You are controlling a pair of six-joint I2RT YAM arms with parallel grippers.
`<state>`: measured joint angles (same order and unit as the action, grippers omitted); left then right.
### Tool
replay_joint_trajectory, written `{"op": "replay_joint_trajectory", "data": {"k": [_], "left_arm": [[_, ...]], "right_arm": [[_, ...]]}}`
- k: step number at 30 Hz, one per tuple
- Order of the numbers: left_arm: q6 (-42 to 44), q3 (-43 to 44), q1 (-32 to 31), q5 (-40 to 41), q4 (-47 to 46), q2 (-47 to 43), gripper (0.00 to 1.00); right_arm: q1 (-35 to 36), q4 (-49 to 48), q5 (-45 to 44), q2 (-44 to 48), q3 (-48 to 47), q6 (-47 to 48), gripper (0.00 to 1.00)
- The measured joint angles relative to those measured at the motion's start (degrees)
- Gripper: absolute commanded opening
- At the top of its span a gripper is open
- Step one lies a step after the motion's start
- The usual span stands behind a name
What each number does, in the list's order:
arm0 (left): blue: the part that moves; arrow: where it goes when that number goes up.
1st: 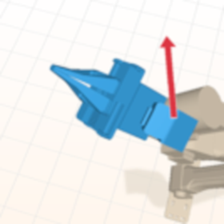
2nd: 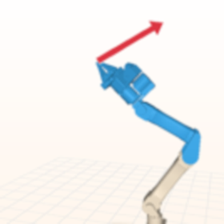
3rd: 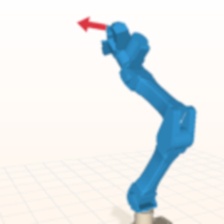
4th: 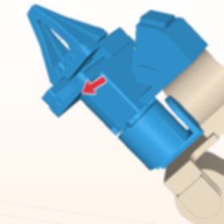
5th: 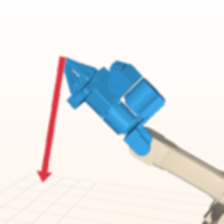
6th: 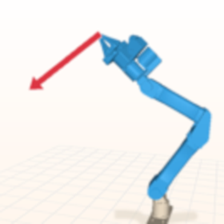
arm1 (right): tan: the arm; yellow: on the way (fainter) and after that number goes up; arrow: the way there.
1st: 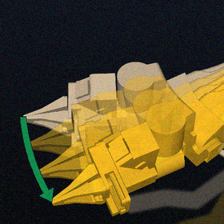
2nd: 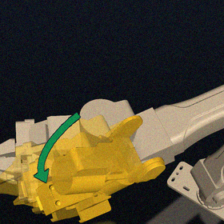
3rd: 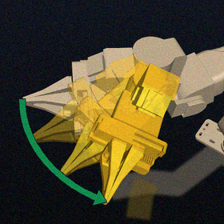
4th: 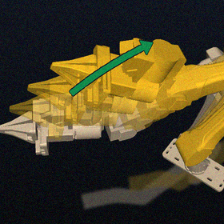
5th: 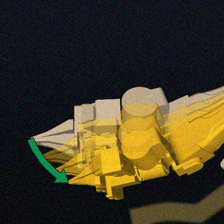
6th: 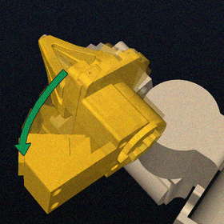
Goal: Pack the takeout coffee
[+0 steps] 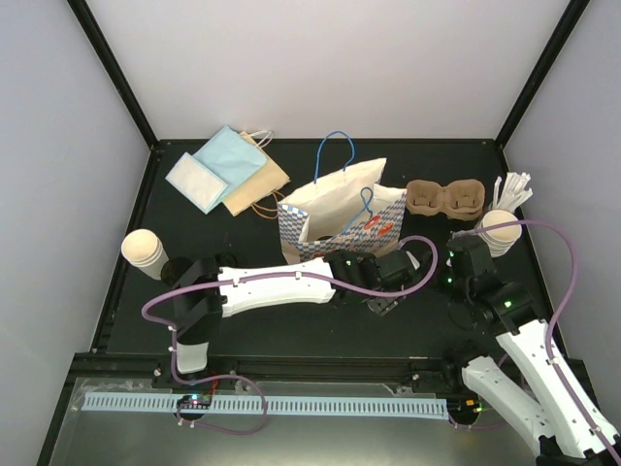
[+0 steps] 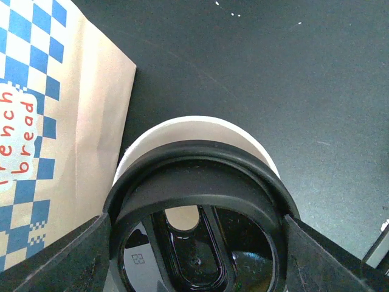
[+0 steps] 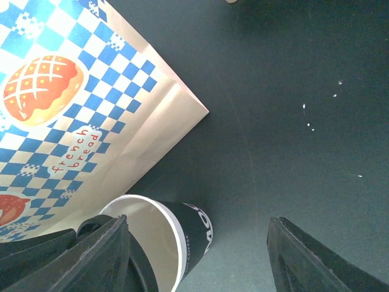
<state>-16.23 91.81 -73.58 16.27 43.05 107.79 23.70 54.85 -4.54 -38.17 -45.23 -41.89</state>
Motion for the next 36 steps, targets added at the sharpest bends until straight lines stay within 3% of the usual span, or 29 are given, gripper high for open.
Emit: {"op": "replay_joint_trajectory", "data": {"k": [36], "left_arm": [[1.57, 4.5, 1.29, 0.2, -0.09, 2.27, 0.69]], "right_arm": [[-0.07, 0.17, -0.98, -0.79, 0.7, 0.87, 0.65]]}}
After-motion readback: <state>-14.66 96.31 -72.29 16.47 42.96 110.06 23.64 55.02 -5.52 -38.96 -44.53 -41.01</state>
